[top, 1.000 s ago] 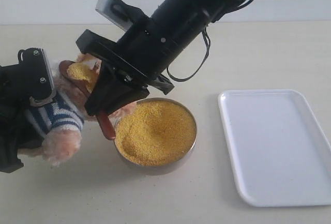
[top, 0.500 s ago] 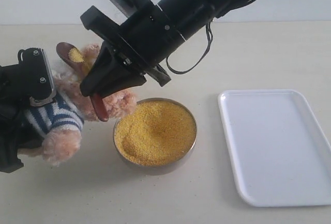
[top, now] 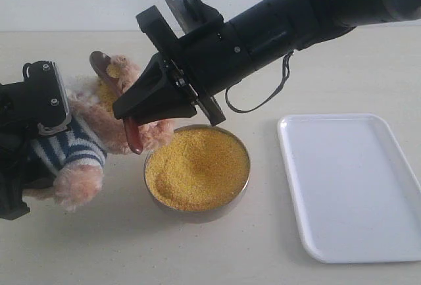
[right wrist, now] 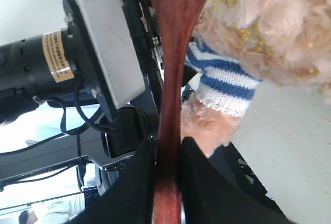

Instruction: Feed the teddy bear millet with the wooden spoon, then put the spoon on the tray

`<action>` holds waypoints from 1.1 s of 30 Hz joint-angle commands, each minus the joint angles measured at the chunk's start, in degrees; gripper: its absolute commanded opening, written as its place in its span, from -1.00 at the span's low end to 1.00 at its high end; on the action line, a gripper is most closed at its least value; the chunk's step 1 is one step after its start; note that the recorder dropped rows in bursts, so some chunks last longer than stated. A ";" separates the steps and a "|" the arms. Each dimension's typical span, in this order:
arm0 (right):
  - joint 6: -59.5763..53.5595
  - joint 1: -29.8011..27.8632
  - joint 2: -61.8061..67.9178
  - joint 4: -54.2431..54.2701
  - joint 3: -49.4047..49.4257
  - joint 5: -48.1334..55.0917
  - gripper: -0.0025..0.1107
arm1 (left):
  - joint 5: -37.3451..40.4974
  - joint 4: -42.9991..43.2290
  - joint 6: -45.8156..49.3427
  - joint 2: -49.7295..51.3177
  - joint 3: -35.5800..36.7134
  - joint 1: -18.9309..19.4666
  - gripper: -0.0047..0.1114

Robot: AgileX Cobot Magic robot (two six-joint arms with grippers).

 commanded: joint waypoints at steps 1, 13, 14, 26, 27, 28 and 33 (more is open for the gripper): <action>-2.04 -0.45 -0.90 2.79 1.63 0.32 -0.96 | -0.99 -0.19 -0.63 -0.82 -0.45 -0.29 -0.85; -3.37 -0.45 -2.14 5.57 3.67 0.32 -0.96 | -1.22 -0.19 -0.63 -0.82 -0.45 -0.29 -0.85; -3.49 -0.45 -2.61 5.57 3.67 0.32 -0.96 | -1.22 -0.19 -0.63 -0.82 -0.45 -0.29 -0.85; -5.10 -0.35 -3.02 11.08 9.14 0.32 -0.96 | -1.22 -0.19 -0.63 -0.82 -0.45 -0.29 -0.85; -6.08 -0.35 -3.20 12.32 10.00 0.32 -0.96 | -1.35 -0.19 -0.63 -0.82 -0.45 -0.29 -0.85; -6.89 -0.35 -3.31 13.55 10.63 0.32 -0.96 | -1.47 -0.19 -0.63 -0.82 -0.45 -0.29 -0.85; -7.67 -0.35 -4.45 14.76 11.01 0.32 -0.96 | -1.82 -0.19 -1.13 -0.82 -0.45 -0.29 -0.85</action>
